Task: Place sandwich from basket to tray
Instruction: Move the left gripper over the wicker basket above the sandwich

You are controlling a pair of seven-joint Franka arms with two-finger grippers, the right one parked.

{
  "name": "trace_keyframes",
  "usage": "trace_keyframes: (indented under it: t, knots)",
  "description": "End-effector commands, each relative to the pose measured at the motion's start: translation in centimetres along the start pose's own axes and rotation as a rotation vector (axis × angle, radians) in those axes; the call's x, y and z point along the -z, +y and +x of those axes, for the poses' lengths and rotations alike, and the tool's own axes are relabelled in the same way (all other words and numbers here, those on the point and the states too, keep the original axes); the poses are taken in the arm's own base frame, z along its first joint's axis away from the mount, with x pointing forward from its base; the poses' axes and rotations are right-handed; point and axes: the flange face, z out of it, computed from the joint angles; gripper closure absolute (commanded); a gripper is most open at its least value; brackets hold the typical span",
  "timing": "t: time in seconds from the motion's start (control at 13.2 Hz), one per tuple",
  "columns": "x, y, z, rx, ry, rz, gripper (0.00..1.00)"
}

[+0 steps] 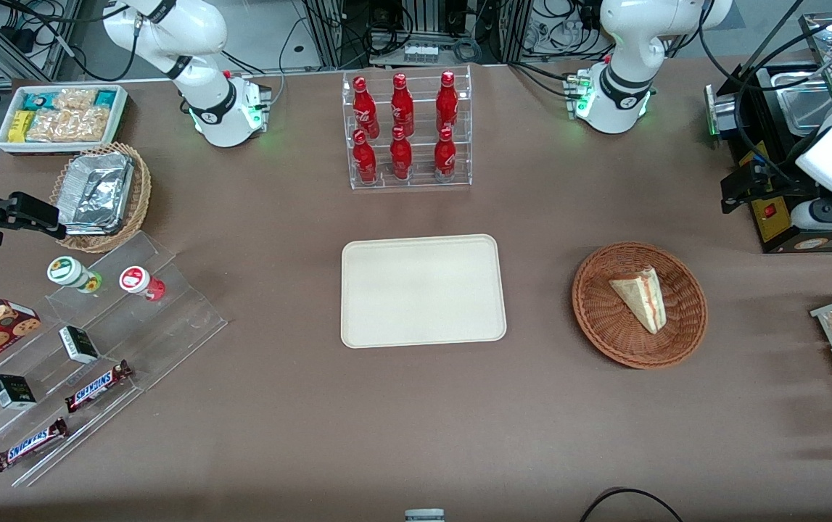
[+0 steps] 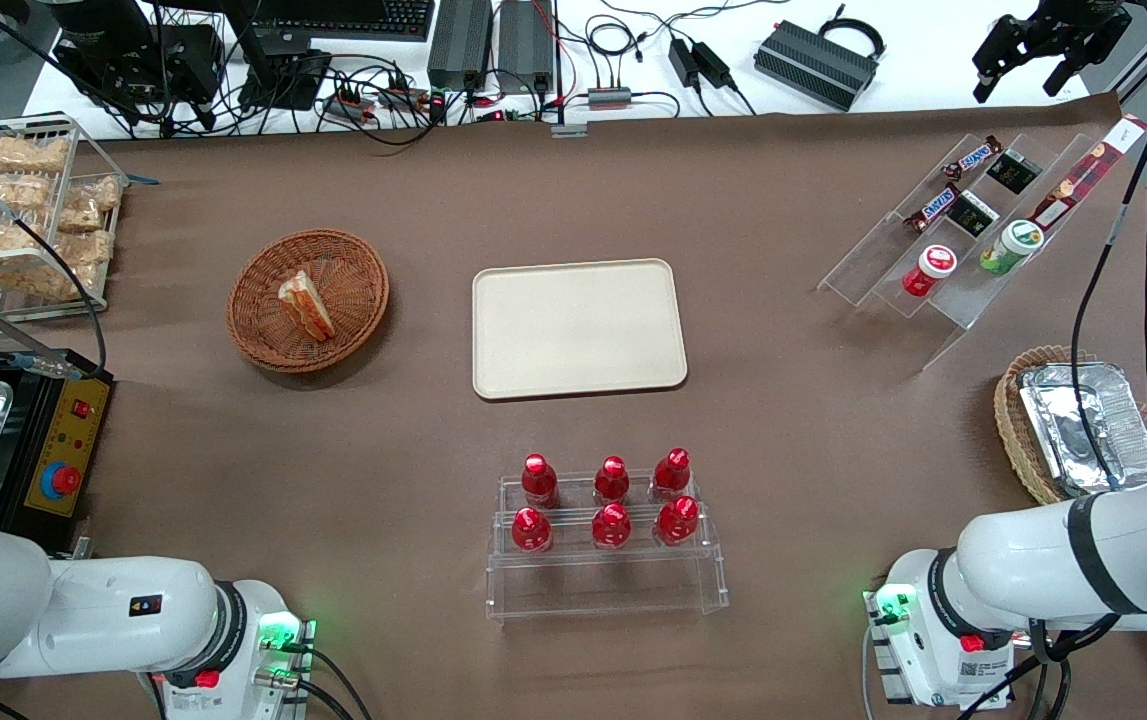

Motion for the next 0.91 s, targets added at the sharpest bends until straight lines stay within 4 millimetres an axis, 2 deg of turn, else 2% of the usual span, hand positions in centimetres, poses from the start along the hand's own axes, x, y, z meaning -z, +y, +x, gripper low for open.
trace_keyframes:
  t: [0.0,0.15,0.38,0.84]
  knots:
    - [0.9,0.2,-0.2,-0.009,0.009,0.000,0.00]
    - [0.2,0.2,0.0,-0.009,-0.001,-0.002,0.00]
    - [-2.1,0.0,0.6,-0.006,-0.012,-0.006,0.00]
    - [-7.8,0.1,2.2,0.042,-0.015,-0.005,0.00]
